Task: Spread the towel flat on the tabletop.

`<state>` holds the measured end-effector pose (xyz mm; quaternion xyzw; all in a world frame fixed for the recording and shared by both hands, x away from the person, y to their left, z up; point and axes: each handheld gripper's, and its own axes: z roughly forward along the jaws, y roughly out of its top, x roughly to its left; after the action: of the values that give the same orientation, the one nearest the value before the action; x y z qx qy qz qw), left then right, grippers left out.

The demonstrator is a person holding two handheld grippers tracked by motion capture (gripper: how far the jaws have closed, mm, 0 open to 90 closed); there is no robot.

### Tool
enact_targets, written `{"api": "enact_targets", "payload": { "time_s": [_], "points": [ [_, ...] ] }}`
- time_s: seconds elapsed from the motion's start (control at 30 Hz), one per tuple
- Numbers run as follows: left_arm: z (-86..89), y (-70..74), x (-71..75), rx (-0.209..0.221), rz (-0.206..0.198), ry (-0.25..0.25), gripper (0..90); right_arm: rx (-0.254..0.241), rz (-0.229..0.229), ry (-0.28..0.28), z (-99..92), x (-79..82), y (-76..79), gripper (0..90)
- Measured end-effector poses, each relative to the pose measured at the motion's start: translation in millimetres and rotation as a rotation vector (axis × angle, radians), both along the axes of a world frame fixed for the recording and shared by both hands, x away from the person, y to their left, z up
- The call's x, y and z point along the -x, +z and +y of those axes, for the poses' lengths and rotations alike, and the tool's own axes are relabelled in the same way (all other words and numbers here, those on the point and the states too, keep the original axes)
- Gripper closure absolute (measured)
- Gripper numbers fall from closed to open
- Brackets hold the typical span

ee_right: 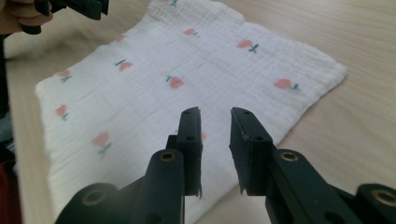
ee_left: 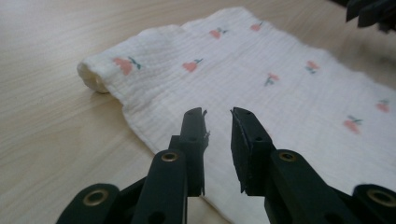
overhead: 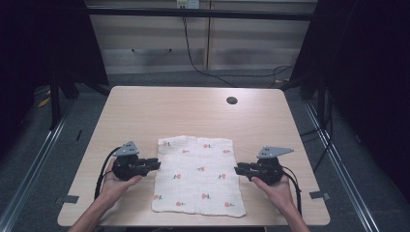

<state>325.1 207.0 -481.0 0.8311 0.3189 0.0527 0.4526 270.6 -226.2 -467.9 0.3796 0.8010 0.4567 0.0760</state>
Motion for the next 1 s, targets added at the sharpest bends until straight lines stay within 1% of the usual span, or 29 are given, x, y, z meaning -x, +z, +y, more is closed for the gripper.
{"api": "enact_targets", "payload": {
  "time_s": [0.07,0.13,0.17,0.23,0.3,0.37,0.4,0.43,0.47,0.53,0.57,0.6,0.7,0.73,0.77,0.83,0.9,1.0],
  "points": [
    [-5.3,-6.4,-8.8,-0.008,0.012,0.006,75.0,0.028,0.008,-0.002,5.5,-12.1,-4.8,74.4],
    [-9.2,-13.6,-13.8,-0.027,0.026,0.014,75.0,0.053,0.025,-0.004,12.7,-26.2,-12.6,74.4],
    [-10.1,-16.8,-15.0,-0.046,0.031,0.011,75.0,0.066,0.028,-0.008,15.5,-31.5,-16.8,74.4],
    [-10.9,-21.9,-15.1,-0.065,0.047,-0.002,74.6,0.09,0.05,-0.017,20.0,-40.0,-26.4,74.4],
    [-10.6,-23.8,-12.7,-0.071,0.047,-0.01,74.7,0.113,0.069,-0.018,22.4,-44.5,-35.4,74.6],
    [-10.8,-23.6,-9.6,-0.074,0.047,-0.019,74.7,0.108,0.075,-0.018,21.9,-43.9,-37.3,75.0],
    [-11.7,-24.1,-7.3,-0.069,0.047,-0.032,74.7,0.118,0.076,-0.02,22.0,-42.9,-36.2,74.9],
    [-12.2,-24.3,-5.5,-0.069,0.046,-0.035,74.7,0.127,0.073,-0.017,21.3,-41.6,-35.7,74.9],
    [-12.7,-24.1,-4.0,-0.069,0.046,-0.044,74.7,0.131,0.075,-0.022,21.0,-39.6,-35.8,74.8],
    [-13.5,-23.7,-0.1,-0.073,0.048,-0.061,74.7,0.127,0.065,-0.015,19.5,-36.4,-36.5,74.9],
    [-13.3,-23.6,2.8,-0.072,0.051,-0.071,74.7,0.13,0.073,-0.017,19.1,-34.4,-36.0,74.9],
    [-13.1,-23.6,4.9,-0.068,0.054,-0.078,74.7,0.13,0.068,-0.015,18.0,-32.2,-36.1,74.9],
    [-13.0,-22.4,12.5,-0.083,0.052,-0.099,74.7,0.134,0.072,-0.016,15.5,-26.2,-35.5,75.0],
    [-12.7,-22.5,14.0,-0.078,0.055,-0.107,74.7,0.138,0.073,-0.015,14.3,-23.7,-35.1,75.0],
    [-12.4,-22.6,15.2,-0.074,0.06,-0.11,74.7,0.136,0.065,-0.014,13.3,-22.1,-35.5,75.0],
    [-12.0,-22.3,16.8,-0.079,0.056,-0.113,74.7,0.144,0.07,-0.017,11.6,-18.2,-34.8,75.0],
    [-12.2,-22.0,17.1,-0.085,0.053,-0.113,74.8,0.141,0.072,-0.021,10.1,-14.3,-34.7,75.0],
    [-11.6,-22.5,16.4,-0.078,0.055,-0.112,75.6,0.139,0.069,-0.023,8.6,-7.5,-34.8,75.0]
  ]
}}
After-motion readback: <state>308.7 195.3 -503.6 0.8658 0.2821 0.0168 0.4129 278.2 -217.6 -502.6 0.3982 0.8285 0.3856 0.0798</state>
